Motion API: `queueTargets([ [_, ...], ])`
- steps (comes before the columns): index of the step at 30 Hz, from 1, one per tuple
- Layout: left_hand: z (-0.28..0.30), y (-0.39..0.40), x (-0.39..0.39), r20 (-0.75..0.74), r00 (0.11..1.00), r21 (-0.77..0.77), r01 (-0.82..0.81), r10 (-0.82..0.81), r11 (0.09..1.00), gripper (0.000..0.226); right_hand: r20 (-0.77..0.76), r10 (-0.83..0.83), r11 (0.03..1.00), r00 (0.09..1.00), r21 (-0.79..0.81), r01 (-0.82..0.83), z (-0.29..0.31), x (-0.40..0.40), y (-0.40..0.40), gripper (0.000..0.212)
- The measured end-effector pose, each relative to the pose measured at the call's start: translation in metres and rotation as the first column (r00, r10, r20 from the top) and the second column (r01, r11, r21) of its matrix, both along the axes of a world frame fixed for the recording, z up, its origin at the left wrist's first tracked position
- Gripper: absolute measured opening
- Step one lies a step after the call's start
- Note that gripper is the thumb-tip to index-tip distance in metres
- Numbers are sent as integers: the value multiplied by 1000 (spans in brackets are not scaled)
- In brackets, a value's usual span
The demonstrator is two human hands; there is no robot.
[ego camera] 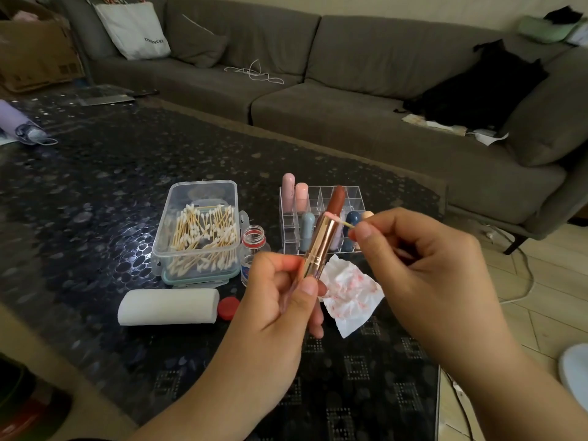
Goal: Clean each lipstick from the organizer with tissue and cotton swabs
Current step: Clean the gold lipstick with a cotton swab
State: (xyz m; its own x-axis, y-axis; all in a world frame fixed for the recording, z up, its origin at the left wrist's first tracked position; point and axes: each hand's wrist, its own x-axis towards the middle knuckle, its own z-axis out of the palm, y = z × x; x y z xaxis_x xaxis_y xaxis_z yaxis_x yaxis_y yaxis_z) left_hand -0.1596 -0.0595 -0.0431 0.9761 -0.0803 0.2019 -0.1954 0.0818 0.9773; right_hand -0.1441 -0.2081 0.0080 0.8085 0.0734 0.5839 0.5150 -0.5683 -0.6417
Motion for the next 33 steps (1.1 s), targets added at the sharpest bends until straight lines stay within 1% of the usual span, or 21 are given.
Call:
queueTargets([
  [2, -1, -1, 0, 0, 1000, 5, -9, 9, 1000, 25, -12, 0, 1000, 1000, -17, 0, -2, 1, 0, 17],
  [4, -2, -1, 1, -4, 1000, -4, -8, 8, 1000, 12, -34, 22, 999, 999, -46, -24, -4, 1, 1, 18],
  [5, -2, -1, 1, -16, 1000, -19, -3, 3, 1000, 10, -53, 41, 997, 998, -62, -44, -5, 1, 2, 18],
  [8, -2, 2, 2, -65, 997, -119, 28, -36, 992, 15, -110, 86, 987, 990, -125, -99, -6, 0, 2, 18],
  [10, -2, 3, 4, -64, 997, -140, 25, -35, 990, 15, -127, 92, 983, 988, -148, -111, -5, 0, 3, 17],
  [14, -1, 0, 5, -60, 998, -128, 2, -10, 992, 12, -69, 50, 994, 996, -90, -56, -3, 1, 2, 22],
  [17, 0, 1, 4, -65, 997, -94, 25, -31, 995, 28, -21, -6, 999, 1000, -46, 5, 1, 1, 1, 24],
  [18, 0, 1, 3, -62, 997, -70, 37, -42, 997, 29, -21, -11, 999, 1000, -32, 10, 2, 1, 1, 25],
  [20, 1, 1, 3, -58, 996, -22, 59, -61, 998, 27, -18, -15, 999, 1000, -31, 15, 2, 2, 2, 23],
  [24, -1, 1, 2, -69, 996, 21, 58, -56, 998, 23, 7, -23, 997, 1000, -75, 23, -2, 4, 2, 20],
  [27, -1, 2, 3, -66, 997, 33, 45, -42, 998, 22, -37, 34, 990, 999, -137, -39, -4, 3, 2, 20],
  [30, -2, 2, 3, -59, 998, 28, 26, -24, 999, 32, -103, 80, 977, 991, -188, -98, -4, 1, 2, 20],
  [33, -3, 2, 3, -30, 1000, 60, 11, -9, 998, 32, -109, 69, 991, 992, -110, -81, -1, 2, 2, 20],
])
